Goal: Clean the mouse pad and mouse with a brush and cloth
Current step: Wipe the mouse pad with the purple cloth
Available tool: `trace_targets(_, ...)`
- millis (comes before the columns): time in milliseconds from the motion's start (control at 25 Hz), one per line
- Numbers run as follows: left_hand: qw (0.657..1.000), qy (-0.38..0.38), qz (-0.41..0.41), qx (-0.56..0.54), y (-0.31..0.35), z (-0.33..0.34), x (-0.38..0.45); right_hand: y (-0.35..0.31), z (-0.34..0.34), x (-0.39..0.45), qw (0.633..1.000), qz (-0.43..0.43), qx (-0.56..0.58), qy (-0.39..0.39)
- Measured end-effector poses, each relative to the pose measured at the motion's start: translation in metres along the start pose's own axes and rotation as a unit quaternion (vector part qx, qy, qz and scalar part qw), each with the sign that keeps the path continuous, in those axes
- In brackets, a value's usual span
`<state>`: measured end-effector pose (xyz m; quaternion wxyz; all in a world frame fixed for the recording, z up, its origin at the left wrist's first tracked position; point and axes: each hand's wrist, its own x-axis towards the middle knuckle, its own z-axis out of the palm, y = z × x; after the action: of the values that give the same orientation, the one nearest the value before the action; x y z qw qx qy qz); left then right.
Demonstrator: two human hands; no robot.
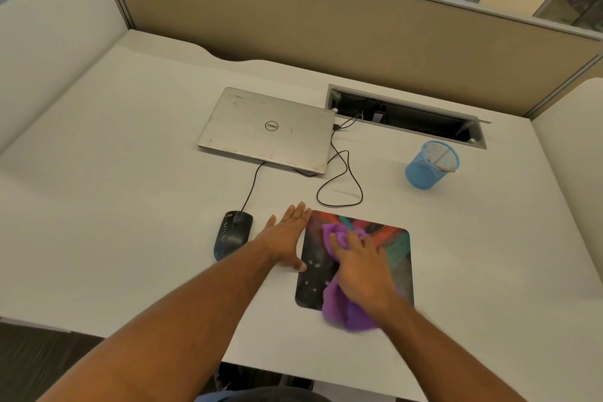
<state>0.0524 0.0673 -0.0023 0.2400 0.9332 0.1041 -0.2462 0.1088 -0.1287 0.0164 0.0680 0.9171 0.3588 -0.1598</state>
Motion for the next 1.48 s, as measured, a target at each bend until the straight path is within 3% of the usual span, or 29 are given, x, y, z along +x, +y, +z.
trace_targets(120,1.0,-0.006,-0.002,0.0,0.001,-0.002,0.0,0.006,-0.025,0.036,0.998,0.066,-0.004,-0.024)
trace_targets(400,1.0,-0.002,0.003,0.006,-0.001,0.0,0.0,-0.022,0.001,-0.013,0.999,-0.03,-0.012,-0.025)
trace_targets(640,1.0,-0.008,-0.002,0.002,-0.003,0.002,0.004,-0.005,-0.03,0.03,0.999,0.04,-0.032,-0.001)
trace_targets(880,1.0,-0.003,0.002,0.002,-0.004,0.004,0.006,-0.018,-0.004,-0.021,0.995,-0.079,-0.049,0.029)
trace_targets(1000,1.0,-0.005,-0.001,-0.003,-0.004,0.004,0.005,0.018,-0.003,-0.025,0.997,-0.051,-0.05,0.031)
trace_targets(1120,1.0,-0.008,0.001,-0.002,-0.004,0.003,0.005,0.009,-0.006,-0.019,0.998,-0.039,-0.047,0.016)
trace_targets(1280,1.0,-0.011,0.005,0.008,-0.003,0.001,0.003,-0.032,-0.007,-0.005,0.991,-0.111,-0.068,0.032)
trace_targets(1480,1.0,-0.012,0.008,0.001,-0.002,-0.002,0.002,0.034,-0.01,-0.018,0.993,-0.095,-0.073,0.005)
